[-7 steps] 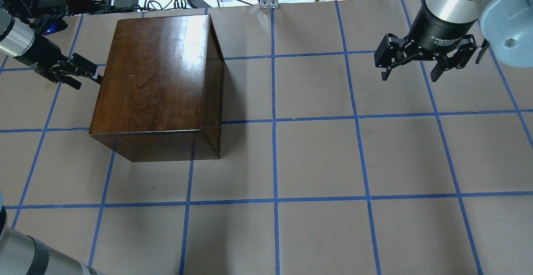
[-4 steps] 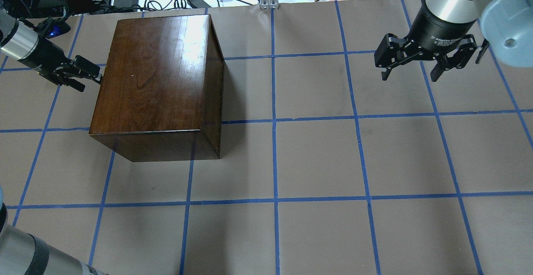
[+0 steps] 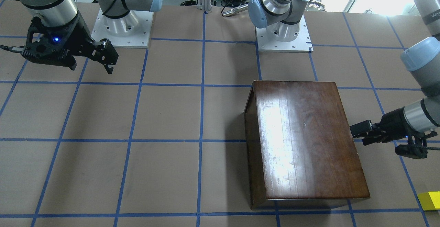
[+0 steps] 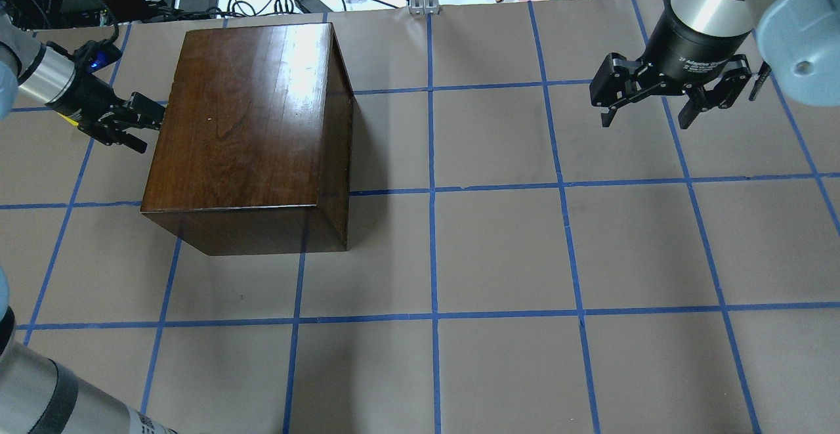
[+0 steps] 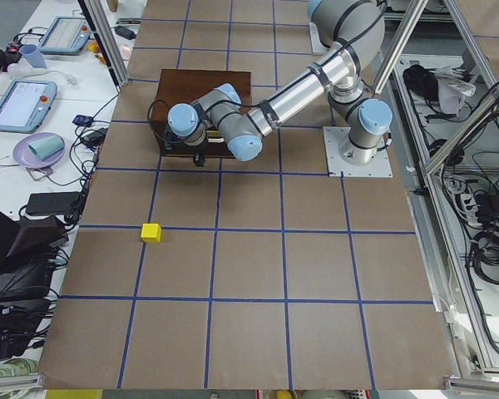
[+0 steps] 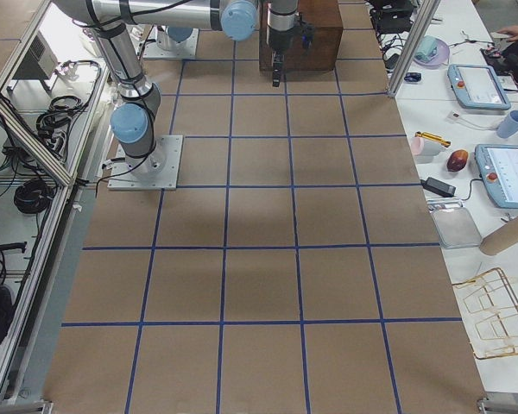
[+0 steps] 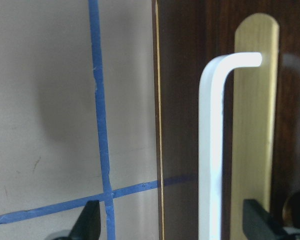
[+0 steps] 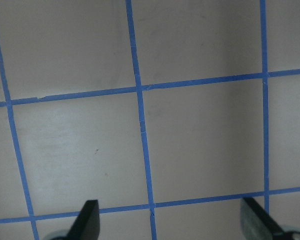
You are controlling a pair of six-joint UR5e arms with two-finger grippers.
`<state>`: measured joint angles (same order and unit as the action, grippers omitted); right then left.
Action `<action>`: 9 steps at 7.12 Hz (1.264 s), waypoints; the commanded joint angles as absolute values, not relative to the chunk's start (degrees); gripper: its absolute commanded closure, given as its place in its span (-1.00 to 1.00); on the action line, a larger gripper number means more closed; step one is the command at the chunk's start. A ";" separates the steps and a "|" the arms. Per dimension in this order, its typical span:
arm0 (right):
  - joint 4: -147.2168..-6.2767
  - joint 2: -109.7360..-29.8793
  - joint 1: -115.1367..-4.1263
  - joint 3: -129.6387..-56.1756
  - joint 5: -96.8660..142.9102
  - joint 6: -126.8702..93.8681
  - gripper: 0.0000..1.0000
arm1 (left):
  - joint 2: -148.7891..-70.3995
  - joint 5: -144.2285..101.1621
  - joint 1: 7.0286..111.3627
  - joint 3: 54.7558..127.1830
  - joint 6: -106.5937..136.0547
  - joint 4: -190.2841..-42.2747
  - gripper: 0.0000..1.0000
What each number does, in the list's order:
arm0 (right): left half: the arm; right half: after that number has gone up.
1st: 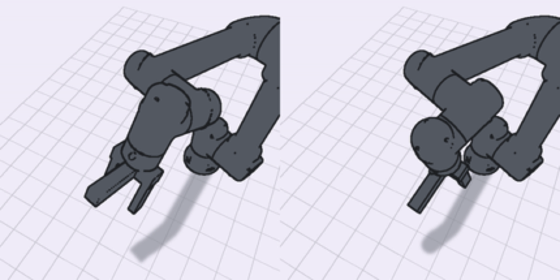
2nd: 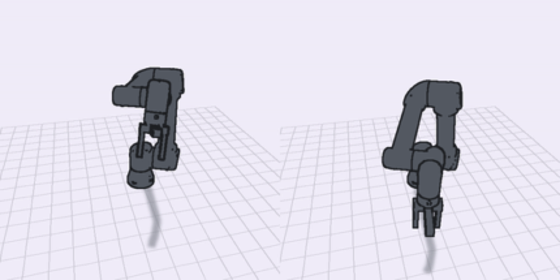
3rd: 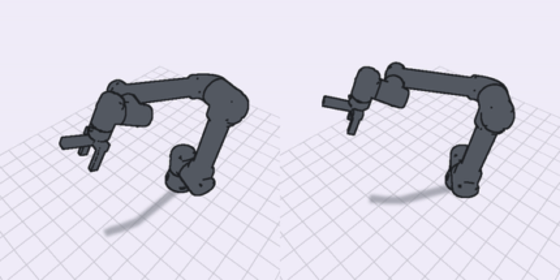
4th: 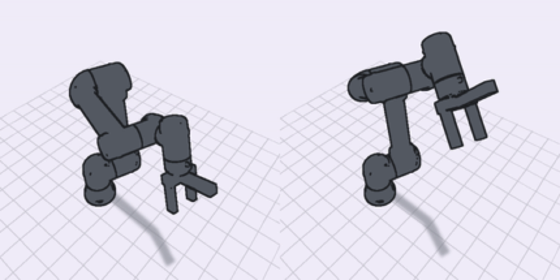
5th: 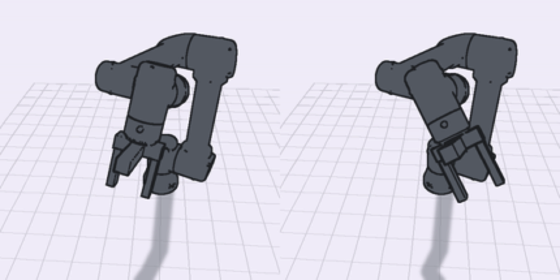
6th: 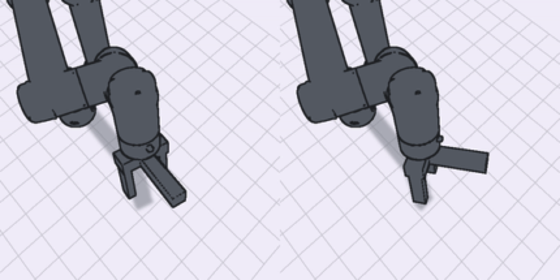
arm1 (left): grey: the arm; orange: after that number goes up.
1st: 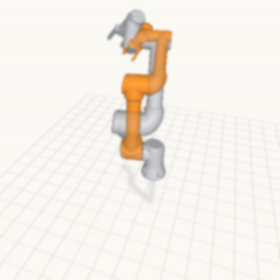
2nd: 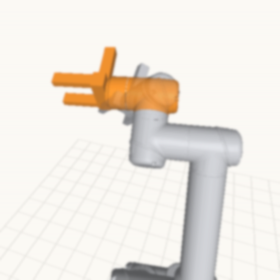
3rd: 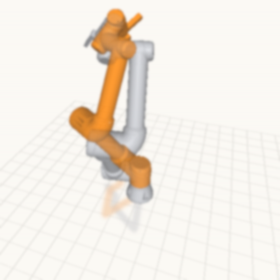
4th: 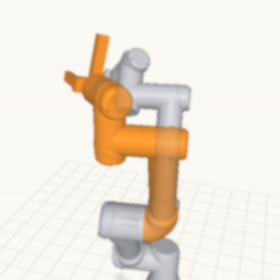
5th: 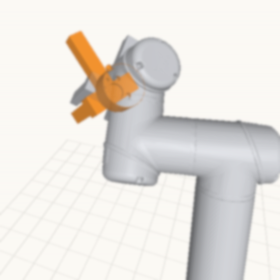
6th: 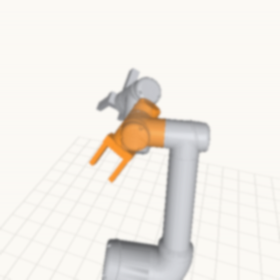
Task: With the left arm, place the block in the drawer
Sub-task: 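Close the left gripper on the white drawer handle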
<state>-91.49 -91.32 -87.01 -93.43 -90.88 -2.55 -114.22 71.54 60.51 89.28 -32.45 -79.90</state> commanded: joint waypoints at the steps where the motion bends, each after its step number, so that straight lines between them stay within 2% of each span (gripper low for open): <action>1: -91.49 -91.32 -87.01 -93.43 -90.88 -2.55 -1.00 | -114.52 71.46 60.47 89.38 -32.26 -79.89 -1.00; 9: -91.49 -91.32 -87.01 -93.43 -90.88 -2.55 -1.00 | -116.01 71.63 59.41 89.47 -32.26 -79.63 -1.00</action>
